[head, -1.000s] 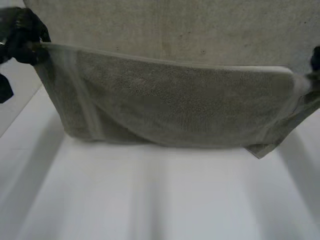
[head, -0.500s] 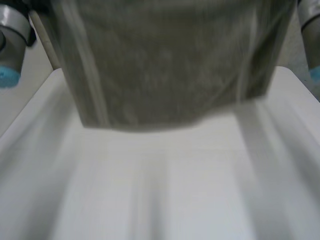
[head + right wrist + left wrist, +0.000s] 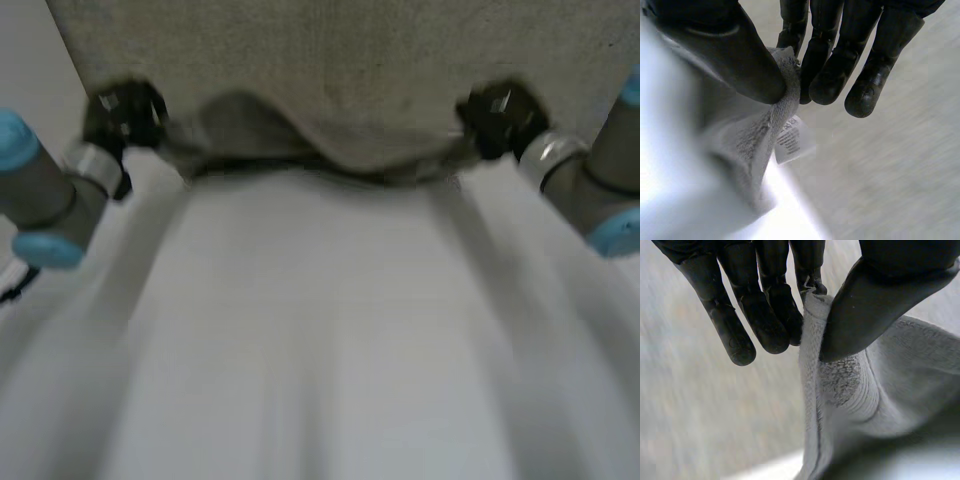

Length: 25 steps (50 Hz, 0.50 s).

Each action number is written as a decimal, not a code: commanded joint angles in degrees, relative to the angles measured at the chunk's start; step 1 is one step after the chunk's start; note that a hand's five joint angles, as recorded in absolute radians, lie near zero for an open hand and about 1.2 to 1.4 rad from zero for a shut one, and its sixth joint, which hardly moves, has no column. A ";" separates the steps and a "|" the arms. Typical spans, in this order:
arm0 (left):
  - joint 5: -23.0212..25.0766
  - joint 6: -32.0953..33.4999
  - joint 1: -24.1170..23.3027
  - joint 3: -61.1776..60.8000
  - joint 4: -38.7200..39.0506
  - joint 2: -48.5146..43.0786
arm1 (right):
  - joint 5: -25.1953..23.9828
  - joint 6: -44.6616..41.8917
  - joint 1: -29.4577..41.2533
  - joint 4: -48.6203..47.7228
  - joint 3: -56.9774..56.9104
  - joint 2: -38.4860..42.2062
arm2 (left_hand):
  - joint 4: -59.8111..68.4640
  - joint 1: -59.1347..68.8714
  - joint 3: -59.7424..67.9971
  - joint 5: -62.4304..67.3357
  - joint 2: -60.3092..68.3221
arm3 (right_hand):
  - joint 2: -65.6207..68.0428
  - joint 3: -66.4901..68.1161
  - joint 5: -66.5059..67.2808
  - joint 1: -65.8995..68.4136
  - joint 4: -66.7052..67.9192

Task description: Fold the towel.

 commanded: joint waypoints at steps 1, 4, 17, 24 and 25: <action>4.86 3.50 2.48 -16.34 2.65 -0.86 | -1.16 -17.00 -2.29 4.00 13.66 3.15 | 1.87 5.40 2.75 4.70 2.37 | 3.78 2.21 3.60 3.71 2.76; 6.88 7.10 4.41 -20.22 2.39 1.85 | -1.16 -18.52 -2.82 3.91 17.80 1.05 | 1.87 5.40 2.75 4.70 2.37 | 3.78 2.21 3.60 3.71 2.76; 13.65 8.62 7.68 -34.54 1.86 22.93 | -1.42 3.61 -8.52 3.65 33.17 -22.40 | 1.87 5.40 2.75 4.70 2.37 | 3.78 2.21 3.60 3.71 2.76; 17.79 6.06 11.46 -43.96 1.86 34.74 | -2.30 6.45 -16.27 4.97 43.04 -34.56 | 1.87 5.40 2.75 4.70 2.37 | 3.78 2.21 3.60 3.71 2.76; 18.92 5.45 12.50 -46.05 1.86 37.09 | -3.70 6.45 -19.14 5.84 44.87 -37.26 | 1.87 5.40 2.75 4.70 2.37 | 3.78 2.21 3.60 3.71 2.76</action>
